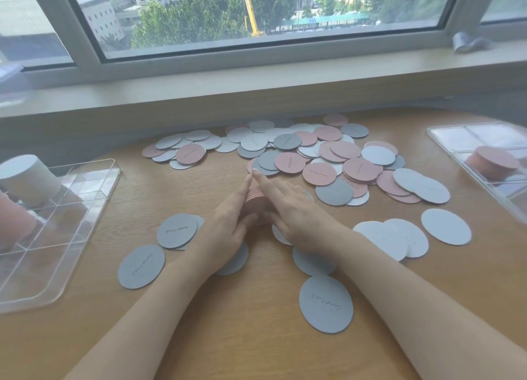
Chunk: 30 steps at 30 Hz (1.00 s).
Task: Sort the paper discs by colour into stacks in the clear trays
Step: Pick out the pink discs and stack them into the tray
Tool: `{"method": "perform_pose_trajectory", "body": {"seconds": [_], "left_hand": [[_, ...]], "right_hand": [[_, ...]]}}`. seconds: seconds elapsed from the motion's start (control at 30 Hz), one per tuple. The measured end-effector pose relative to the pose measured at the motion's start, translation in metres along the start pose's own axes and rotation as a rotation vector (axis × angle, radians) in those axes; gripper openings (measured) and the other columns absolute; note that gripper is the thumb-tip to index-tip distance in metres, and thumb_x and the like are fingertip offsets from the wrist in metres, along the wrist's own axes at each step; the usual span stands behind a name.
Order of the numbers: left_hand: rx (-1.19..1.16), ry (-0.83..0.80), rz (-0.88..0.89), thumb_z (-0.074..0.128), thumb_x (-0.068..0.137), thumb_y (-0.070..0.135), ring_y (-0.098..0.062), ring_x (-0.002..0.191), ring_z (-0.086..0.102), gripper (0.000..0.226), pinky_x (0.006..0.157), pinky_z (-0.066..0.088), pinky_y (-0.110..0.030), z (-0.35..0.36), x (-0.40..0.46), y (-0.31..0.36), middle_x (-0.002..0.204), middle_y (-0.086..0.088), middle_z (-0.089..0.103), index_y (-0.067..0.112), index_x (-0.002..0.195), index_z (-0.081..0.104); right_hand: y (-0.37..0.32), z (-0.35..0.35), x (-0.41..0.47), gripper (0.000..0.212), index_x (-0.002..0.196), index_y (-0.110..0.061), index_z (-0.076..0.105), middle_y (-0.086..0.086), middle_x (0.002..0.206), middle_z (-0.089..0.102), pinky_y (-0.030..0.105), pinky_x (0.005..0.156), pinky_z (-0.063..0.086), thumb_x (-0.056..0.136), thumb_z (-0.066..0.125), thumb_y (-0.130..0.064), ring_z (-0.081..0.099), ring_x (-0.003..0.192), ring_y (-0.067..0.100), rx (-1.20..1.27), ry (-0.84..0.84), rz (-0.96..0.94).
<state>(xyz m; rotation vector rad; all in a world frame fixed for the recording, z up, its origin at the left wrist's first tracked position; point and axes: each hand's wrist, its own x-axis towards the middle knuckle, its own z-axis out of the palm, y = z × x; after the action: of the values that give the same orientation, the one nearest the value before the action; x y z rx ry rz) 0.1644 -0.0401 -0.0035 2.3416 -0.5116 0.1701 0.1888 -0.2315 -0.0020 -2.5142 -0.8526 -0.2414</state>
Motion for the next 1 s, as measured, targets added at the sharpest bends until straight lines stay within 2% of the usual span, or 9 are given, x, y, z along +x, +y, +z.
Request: {"method": "perform_pose_trajectory", "body": {"seconds": [0.07, 0.13, 0.2, 0.27, 0.43, 0.6, 0.73, 0.87, 1.0], "left_hand": [[-0.008, 0.027, 0.039, 0.056, 0.099, 0.008, 0.001, 0.139, 0.036, 0.064, 0.112, 0.029, -0.012, 0.001, 0.000, -0.001, 0.154, 0.007, 0.039, 0.017, 0.156, 0.029], [-0.022, 0.050, 0.036, 0.058, 0.098, 0.006, -0.003, 0.129, 0.047, 0.058, 0.103, 0.032, -0.007, 0.001, 0.000, 0.000, 0.144, 0.008, 0.050, 0.019, 0.151, 0.039], [-0.047, 0.060, 0.017, 0.059, 0.097, 0.006, 0.002, 0.118, 0.051, 0.056, 0.097, 0.032, -0.004, 0.001, -0.001, 0.001, 0.137, 0.012, 0.054, 0.022, 0.148, 0.043], [-0.065, 0.064, 0.010, 0.059, 0.097, 0.006, 0.014, 0.110, 0.050, 0.055, 0.093, 0.033, -0.003, 0.000, -0.001, 0.001, 0.132, 0.017, 0.055, 0.025, 0.147, 0.044], [-0.070, 0.057, 0.014, 0.061, 0.097, 0.008, 0.015, 0.109, 0.051, 0.053, 0.090, 0.035, -0.004, -0.001, 0.000, 0.000, 0.130, 0.016, 0.059, 0.025, 0.145, 0.046], [-0.070, 0.057, 0.010, 0.061, 0.097, 0.011, 0.002, 0.112, 0.055, 0.052, 0.092, 0.042, -0.012, -0.002, 0.000, -0.002, 0.131, 0.014, 0.060, 0.025, 0.145, 0.047], [-0.080, 0.057, 0.013, 0.062, 0.097, 0.011, 0.002, 0.112, 0.056, 0.050, 0.093, 0.043, -0.013, -0.003, 0.000, -0.001, 0.127, 0.017, 0.061, 0.025, 0.143, 0.049], [-0.088, 0.064, 0.005, 0.063, 0.096, 0.010, 0.001, 0.110, 0.057, 0.049, 0.090, 0.040, -0.007, -0.004, -0.002, 0.000, 0.121, 0.021, 0.060, 0.026, 0.141, 0.051], [-0.089, 0.067, 0.014, 0.063, 0.095, 0.007, 0.005, 0.110, 0.056, 0.051, 0.091, 0.039, -0.006, -0.004, -0.001, 0.001, 0.120, 0.024, 0.060, 0.025, 0.142, 0.051]], "right_hand": [[0.002, -0.004, -0.001, 0.070, 0.158, -0.026, 0.014, -0.001, 0.138, 0.046, 0.039, 0.107, 0.031, 0.098, 0.047, -0.040, 0.043, 0.124, 0.022, 0.045, -0.029, -0.009], [0.006, -0.011, 0.000, 0.062, 0.154, -0.027, 0.030, -0.004, 0.121, 0.052, 0.033, 0.103, 0.031, 0.097, 0.045, -0.047, 0.044, 0.113, 0.016, 0.160, 0.020, 0.005], [0.019, -0.020, 0.002, 0.049, 0.142, -0.022, 0.052, -0.002, 0.110, 0.057, 0.035, 0.098, 0.036, 0.097, 0.047, -0.041, 0.050, 0.107, 0.017, 0.194, 0.205, 0.097], [0.039, -0.028, 0.002, 0.040, 0.132, -0.019, 0.059, 0.000, 0.112, 0.060, 0.038, 0.095, 0.037, 0.095, 0.051, -0.033, 0.053, 0.109, 0.022, -0.003, 0.324, 0.251], [0.065, -0.037, -0.006, 0.050, 0.138, -0.022, 0.050, 0.002, 0.137, 0.049, 0.041, 0.103, 0.030, 0.092, 0.060, -0.039, 0.041, 0.128, 0.025, -0.261, 0.107, 0.582], [0.065, -0.036, -0.003, 0.042, 0.126, -0.025, 0.060, 0.000, 0.128, 0.058, 0.042, 0.101, 0.031, 0.091, 0.059, -0.047, 0.046, 0.124, 0.023, -0.376, 0.142, 0.569], [0.067, -0.035, -0.003, 0.028, 0.101, -0.024, 0.070, 0.001, 0.096, 0.070, 0.043, 0.092, 0.033, 0.097, 0.047, -0.039, 0.058, 0.096, 0.027, -0.390, 0.328, 0.493], [0.049, -0.039, -0.004, 0.025, 0.091, -0.014, 0.071, 0.001, 0.079, 0.069, 0.042, 0.082, 0.040, 0.096, 0.047, -0.022, 0.059, 0.077, 0.028, -0.179, 0.583, 0.330], [0.014, -0.034, -0.005, 0.017, 0.103, -0.024, 0.073, -0.004, 0.090, 0.073, 0.027, 0.078, 0.049, 0.099, 0.056, -0.022, 0.064, 0.084, 0.015, 0.404, 0.424, 0.313]]}}
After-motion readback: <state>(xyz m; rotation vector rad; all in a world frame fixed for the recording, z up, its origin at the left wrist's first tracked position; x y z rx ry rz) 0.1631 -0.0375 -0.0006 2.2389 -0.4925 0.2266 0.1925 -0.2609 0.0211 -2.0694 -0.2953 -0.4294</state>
